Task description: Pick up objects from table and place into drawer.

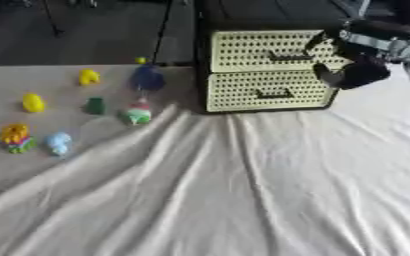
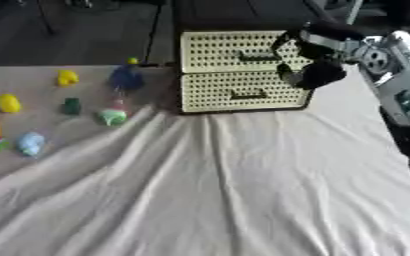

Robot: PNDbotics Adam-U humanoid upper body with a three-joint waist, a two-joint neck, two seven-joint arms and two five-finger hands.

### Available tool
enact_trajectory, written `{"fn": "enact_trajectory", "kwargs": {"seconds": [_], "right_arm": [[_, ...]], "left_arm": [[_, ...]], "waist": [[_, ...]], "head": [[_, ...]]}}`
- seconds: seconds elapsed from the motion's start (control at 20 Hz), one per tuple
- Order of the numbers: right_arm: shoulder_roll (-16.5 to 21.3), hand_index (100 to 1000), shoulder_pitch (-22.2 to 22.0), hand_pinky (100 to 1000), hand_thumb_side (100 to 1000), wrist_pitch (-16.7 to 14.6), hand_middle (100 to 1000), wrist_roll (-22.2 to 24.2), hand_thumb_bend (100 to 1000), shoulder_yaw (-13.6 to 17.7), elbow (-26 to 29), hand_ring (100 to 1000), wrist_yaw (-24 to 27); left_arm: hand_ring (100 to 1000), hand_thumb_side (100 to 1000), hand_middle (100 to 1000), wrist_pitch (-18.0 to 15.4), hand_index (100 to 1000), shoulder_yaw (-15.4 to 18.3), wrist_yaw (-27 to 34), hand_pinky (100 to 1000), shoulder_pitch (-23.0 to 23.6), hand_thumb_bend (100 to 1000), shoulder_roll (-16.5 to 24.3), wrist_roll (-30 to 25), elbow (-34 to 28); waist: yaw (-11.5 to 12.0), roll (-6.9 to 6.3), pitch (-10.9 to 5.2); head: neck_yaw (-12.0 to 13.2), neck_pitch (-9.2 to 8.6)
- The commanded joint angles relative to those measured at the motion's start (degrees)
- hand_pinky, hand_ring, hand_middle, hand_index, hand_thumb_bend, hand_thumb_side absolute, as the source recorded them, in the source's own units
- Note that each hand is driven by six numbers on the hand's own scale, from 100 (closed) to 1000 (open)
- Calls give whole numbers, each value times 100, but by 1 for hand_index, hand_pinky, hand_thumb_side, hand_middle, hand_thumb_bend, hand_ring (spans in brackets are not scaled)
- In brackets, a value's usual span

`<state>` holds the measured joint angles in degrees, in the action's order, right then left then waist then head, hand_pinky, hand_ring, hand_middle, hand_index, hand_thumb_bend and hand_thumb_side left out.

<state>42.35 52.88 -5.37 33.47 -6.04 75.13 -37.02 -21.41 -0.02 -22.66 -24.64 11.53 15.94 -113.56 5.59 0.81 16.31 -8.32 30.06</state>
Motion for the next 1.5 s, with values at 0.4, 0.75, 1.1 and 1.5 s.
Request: {"fn": "enact_trajectory", "kwargs": {"seconds": [0.4,0.75,1.1,1.5], "right_arm": [[-53,879,338,100,297,-137,100,-208,100,-8,-369,100,-282],[-147,886,453,100,287,-153,100,-245,100,9,-637,100,-399],[-184,859,512,100,284,-175,100,-289,100,9,-846,100,-565],[-172,772,504,100,279,-240,100,-252,100,25,-943,100,-654]], "left_arm": [[766,945,794,-13,936,-40,62,692,-64,224,-5,-47,-103],[765,950,794,-21,937,-57,78,692,-84,218,-23,-62,-103],[765,959,794,-21,937,-65,87,691,-94,207,-37,-68,-103],[764,962,793,-9,937,-63,85,691,-86,203,-47,-68,-103]], "waist": [[77,8,-44],[150,10,12],[188,15,73],[171,13,99]], "head": [[-131,-118],[-202,-198],[-236,-269],[-251,-248]]}}
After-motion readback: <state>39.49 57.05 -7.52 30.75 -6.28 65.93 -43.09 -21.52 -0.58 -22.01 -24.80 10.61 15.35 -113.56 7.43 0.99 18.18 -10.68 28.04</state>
